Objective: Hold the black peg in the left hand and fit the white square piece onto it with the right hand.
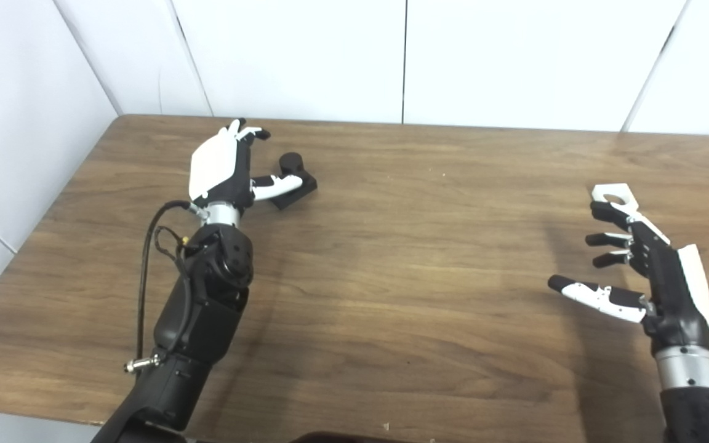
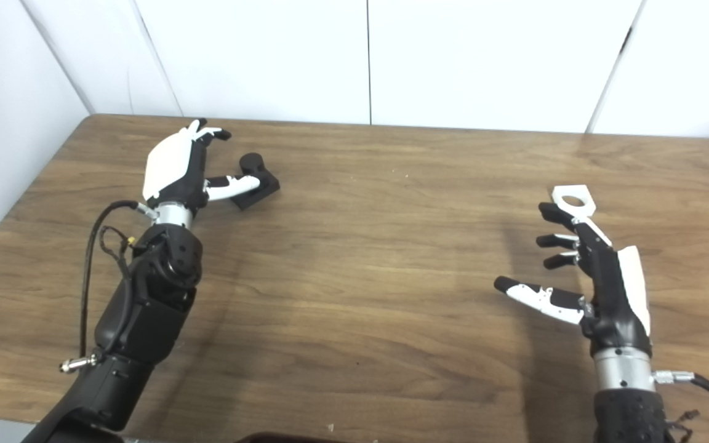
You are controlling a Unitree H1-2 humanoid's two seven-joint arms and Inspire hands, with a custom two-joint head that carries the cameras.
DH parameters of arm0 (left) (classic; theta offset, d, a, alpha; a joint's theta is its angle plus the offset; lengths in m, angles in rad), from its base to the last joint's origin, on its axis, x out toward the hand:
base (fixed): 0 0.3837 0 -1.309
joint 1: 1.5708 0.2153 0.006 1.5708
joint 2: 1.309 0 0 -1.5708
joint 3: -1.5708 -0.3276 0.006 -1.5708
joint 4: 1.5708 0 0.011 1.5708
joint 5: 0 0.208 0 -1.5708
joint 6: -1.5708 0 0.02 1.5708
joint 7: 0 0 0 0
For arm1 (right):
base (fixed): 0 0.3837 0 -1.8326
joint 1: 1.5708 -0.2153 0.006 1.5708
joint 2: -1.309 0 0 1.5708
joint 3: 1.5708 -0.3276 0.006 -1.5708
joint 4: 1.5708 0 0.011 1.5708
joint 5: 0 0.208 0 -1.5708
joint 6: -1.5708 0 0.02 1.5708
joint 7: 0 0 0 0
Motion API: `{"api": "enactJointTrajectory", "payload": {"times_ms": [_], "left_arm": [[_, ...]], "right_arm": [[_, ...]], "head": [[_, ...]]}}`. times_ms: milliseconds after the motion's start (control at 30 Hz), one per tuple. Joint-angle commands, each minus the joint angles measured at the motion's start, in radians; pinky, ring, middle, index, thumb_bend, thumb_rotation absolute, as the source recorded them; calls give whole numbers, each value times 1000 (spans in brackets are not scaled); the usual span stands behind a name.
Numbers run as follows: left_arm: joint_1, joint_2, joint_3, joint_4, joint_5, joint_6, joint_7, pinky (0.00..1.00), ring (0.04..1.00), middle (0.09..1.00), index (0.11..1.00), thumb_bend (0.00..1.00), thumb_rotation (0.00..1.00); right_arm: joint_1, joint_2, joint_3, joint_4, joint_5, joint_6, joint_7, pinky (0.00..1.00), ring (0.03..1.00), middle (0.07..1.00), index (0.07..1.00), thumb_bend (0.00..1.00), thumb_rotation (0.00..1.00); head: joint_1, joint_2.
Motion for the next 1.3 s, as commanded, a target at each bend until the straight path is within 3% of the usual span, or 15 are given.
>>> {"api": "enactJointTrajectory", "payload": {"times_ms": [0, 500, 833, 1000, 1100, 1267], "left_arm": [[-62, 33, -3, 8, 26, 20, 10, 974, 1000, 1000, 779, 932, 532], [-84, 17, -47, 157, -11, 10, 36, 986, 1000, 1000, 728, 961, 524], [-92, 14, -62, 254, -66, -34, 57, 1000, 1000, 966, 629, 868, 404], [-83, 16, -61, 256, -87, -48, 72, 1000, 996, 919, 533, 820, 323], [-78, 20, -65, 250, -87, -50, 81, 1000, 991, 903, 491, 570, 123], [-72, 25, -71, 237, -85, -47, 89, 1000, 978, 882, 479, 522, 84]], "right_arm": [[-19, 2, -4, -27, 0, -25, -9, 522, 668, 799, 777, 724, 0], [-23, 1, -2, -21, -16, -27, -11, 520, 660, 790, 766, 727, 0], [-31, -4, -18, -32, -25, -16, -13, 535, 658, 786, 766, 723, 0], [-29, -6, -17, -27, -23, -23, -9, 534, 658, 793, 769, 721, 0], [-29, -6, -14, -30, -27, -16, -5, 542, 663, 795, 772, 717, 0], [-28, -7, -16, -24, -17, -28, -6, 546, 661, 793, 773, 715, 0]], "head": [[1, 1], [-16, 9], [-23, 9], [-18, 15], [-18, 18], [-15, 24]]}}
